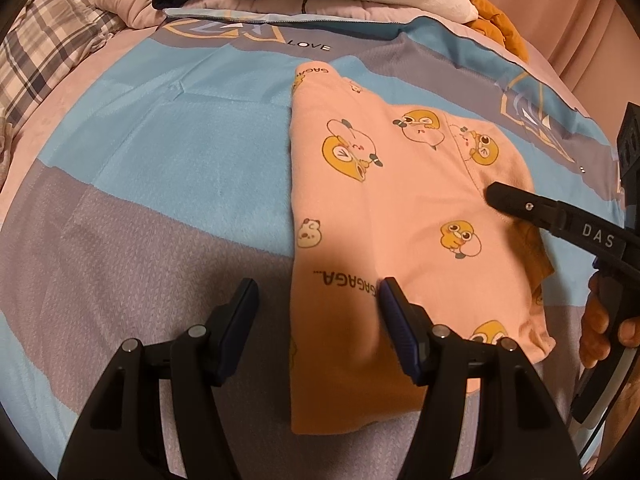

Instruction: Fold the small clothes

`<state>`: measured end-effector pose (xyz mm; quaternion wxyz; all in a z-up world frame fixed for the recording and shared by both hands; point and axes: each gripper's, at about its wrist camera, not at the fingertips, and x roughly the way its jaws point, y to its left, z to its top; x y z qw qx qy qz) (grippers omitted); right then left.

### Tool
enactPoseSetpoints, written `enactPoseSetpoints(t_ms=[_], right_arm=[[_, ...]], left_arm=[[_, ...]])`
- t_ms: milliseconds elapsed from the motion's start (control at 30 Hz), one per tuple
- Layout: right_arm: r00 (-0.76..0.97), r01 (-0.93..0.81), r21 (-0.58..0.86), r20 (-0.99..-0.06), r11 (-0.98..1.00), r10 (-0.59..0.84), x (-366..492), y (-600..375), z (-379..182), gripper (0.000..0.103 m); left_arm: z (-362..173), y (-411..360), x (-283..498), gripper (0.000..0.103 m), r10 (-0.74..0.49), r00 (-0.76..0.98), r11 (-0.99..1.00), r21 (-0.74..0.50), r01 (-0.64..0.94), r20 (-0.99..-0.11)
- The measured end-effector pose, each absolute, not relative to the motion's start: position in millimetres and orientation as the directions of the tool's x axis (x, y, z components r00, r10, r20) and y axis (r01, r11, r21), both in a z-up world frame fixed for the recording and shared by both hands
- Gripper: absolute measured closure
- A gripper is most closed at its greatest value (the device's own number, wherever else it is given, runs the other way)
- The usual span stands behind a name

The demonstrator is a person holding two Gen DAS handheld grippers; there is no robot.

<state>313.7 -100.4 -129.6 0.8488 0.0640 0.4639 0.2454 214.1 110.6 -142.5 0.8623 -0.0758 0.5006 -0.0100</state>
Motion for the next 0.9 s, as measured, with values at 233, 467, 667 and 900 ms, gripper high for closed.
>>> enactPoseSetpoints(t_ms=[233,467,667,900], right_arm=[[0.456,-0.367,0.298,-0.768,0.881,0.45,306.5,-102.7,-126.8,0.075],[0.45,-0.365,0.292,-0.776,0.884,0.442,306.0,-105.3,-126.6,0.075],[0.457,-0.356,0.291,-0.775,0.888,0.437,301.2,-108.9,-125.3,0.075],[0.469,-0.339,0.292,-0.772,0.894,0.43,299.2,-113.5,-122.6,0.075]], left_arm=[[-143.4,110.7,211.8,0.039,-0.101,0.496,0.985,-0.155,-0.069,-0.862],[-143.0,106.2,205.9,0.039,-0.084,0.493,0.989,-0.133,-0.065,-0.866],[-143.5,105.1,201.5,0.039,-0.077,0.487,0.99,-0.123,-0.063,-0.87],[-143.6,104.9,196.8,0.039,-0.07,0.485,0.992,-0.114,-0.062,-0.872]])
